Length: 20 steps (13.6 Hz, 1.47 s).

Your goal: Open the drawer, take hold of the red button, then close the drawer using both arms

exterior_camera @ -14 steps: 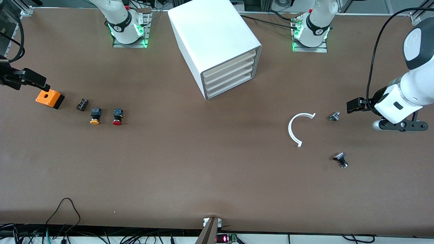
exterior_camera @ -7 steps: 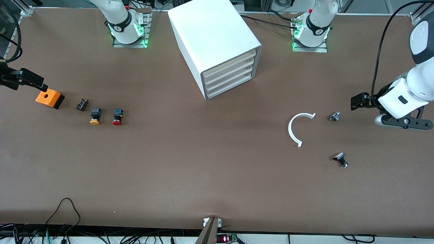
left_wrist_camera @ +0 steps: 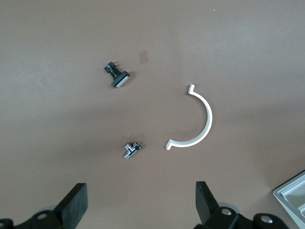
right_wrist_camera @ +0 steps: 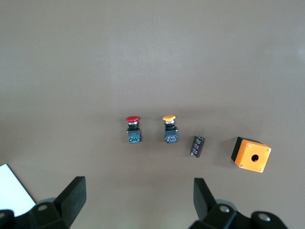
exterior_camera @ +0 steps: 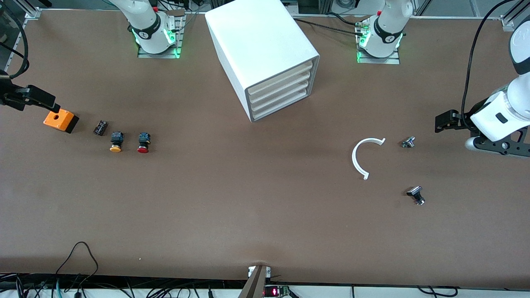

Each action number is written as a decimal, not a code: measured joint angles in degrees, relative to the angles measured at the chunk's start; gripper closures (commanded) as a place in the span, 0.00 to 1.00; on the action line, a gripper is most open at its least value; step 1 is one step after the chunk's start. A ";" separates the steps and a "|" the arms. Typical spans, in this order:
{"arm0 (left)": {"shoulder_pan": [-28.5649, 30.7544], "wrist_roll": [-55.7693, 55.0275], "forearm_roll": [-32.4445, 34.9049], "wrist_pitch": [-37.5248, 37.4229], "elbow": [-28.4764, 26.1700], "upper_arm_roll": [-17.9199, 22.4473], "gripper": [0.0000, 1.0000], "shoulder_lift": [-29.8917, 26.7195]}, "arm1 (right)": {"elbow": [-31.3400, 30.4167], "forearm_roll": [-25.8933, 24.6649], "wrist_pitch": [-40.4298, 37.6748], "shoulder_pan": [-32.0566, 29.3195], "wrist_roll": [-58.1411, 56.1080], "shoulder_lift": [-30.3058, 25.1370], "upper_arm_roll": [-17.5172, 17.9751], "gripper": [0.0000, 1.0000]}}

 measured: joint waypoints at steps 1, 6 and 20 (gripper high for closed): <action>0.00 0.00 0.00 -0.03 0.00 0.00 0.00 0.00 | -0.09 0.00 0.00 0.00 0.00 0.09 0.07 0.00; 0.32 0.03 0.00 -0.13 0.00 0.00 0.00 0.00 | -0.09 0.09 0.46 0.00 -0.12 0.37 0.47 0.00; 0.41 0.03 -0.05 -0.33 0.00 0.00 0.00 0.00 | -0.09 0.25 3.03 -0.01 -0.25 1.19 0.48 0.00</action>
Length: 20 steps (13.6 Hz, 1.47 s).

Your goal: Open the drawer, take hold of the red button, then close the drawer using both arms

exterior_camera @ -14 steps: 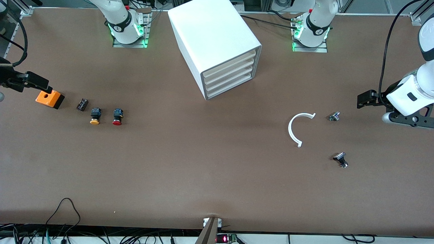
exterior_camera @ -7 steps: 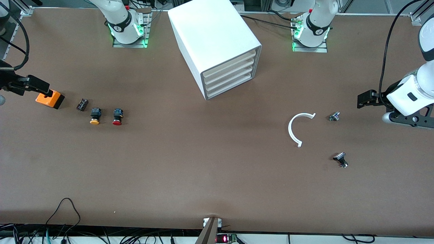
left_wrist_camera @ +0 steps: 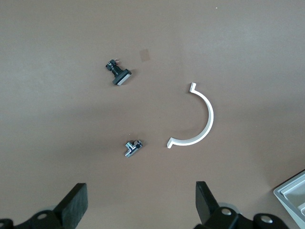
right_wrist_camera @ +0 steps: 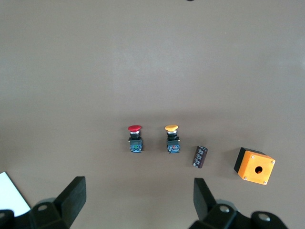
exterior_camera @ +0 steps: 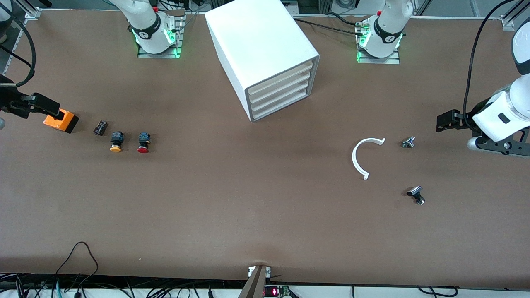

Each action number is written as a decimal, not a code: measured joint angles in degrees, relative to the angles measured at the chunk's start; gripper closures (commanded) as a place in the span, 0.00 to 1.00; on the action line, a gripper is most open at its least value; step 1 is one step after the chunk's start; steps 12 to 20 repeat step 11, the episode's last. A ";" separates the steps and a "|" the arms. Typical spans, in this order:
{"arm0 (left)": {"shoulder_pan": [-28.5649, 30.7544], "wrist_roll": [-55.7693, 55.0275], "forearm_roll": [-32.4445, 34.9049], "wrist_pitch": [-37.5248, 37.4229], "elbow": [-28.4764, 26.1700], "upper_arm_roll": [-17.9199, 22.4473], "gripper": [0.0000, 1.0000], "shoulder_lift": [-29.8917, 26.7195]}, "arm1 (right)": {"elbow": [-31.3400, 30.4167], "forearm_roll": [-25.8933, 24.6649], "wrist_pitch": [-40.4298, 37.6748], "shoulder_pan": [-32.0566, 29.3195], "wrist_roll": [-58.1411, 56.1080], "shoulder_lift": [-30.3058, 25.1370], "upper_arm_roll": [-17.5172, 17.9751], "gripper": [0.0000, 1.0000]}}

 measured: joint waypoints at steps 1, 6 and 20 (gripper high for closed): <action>0.00 0.00 0.00 0.00 0.00 0.00 0.00 0.00 | 0.00 0.00 0.00 0.00 0.00 0.00 0.00 0.00; 0.00 0.00 0.00 -0.03 0.00 0.00 0.00 0.00 | 0.00 0.00 0.00 0.00 0.00 0.00 0.00 0.00; 0.00 0.00 0.00 -0.22 0.00 0.00 0.00 0.00 | -1.25 0.00 -0.68 0.00 0.00 -0.32 0.00 0.00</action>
